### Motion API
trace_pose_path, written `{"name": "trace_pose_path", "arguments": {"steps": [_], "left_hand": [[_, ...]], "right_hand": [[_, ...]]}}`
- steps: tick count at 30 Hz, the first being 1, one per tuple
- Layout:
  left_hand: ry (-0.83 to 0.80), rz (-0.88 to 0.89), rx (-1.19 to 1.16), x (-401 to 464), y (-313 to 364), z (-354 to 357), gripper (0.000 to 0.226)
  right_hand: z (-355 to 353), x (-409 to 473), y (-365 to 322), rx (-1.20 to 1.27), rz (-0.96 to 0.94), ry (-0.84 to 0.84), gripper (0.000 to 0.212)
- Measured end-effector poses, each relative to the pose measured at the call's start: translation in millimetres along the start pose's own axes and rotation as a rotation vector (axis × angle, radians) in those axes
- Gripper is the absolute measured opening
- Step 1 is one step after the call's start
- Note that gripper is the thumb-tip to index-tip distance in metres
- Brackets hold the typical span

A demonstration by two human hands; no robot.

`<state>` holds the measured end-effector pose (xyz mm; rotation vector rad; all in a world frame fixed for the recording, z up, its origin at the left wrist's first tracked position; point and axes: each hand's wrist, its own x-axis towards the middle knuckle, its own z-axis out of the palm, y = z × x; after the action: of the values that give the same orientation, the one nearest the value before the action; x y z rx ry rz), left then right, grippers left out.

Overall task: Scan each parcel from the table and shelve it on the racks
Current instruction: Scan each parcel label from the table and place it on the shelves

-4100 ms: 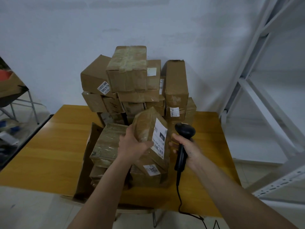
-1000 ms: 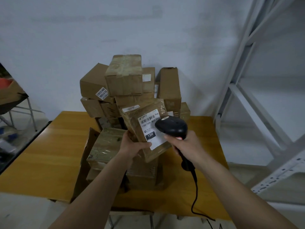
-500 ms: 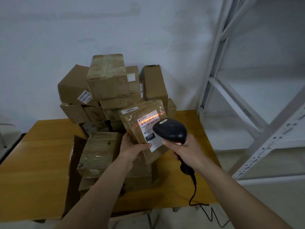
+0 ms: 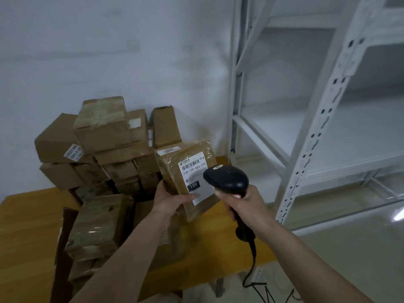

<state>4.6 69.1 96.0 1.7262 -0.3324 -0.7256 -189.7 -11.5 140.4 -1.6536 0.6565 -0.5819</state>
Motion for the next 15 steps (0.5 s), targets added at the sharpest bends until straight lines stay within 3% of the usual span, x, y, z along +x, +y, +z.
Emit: {"name": "trace_pose_path", "arguments": {"steps": [7, 10, 15], "left_hand": [[-0.009, 0.066, 0.014, -57.7, 24.5, 65.7, 0.102], [-0.023, 0.093, 0.024, -85.7, 33.5, 87.5, 0.098], [-0.171, 0.072, 0.053, -132.2, 58.3, 103.2, 0.088]], "right_hand": [[-78.7, -39.7, -6.2, -0.022, -0.066, 0.008, 0.019], [-108.8, -56.3, -10.0, 0.009, -0.066, 0.014, 0.027], [-158.2, -84.8, -23.1, 0.137, -0.11, 0.045, 0.023]]}}
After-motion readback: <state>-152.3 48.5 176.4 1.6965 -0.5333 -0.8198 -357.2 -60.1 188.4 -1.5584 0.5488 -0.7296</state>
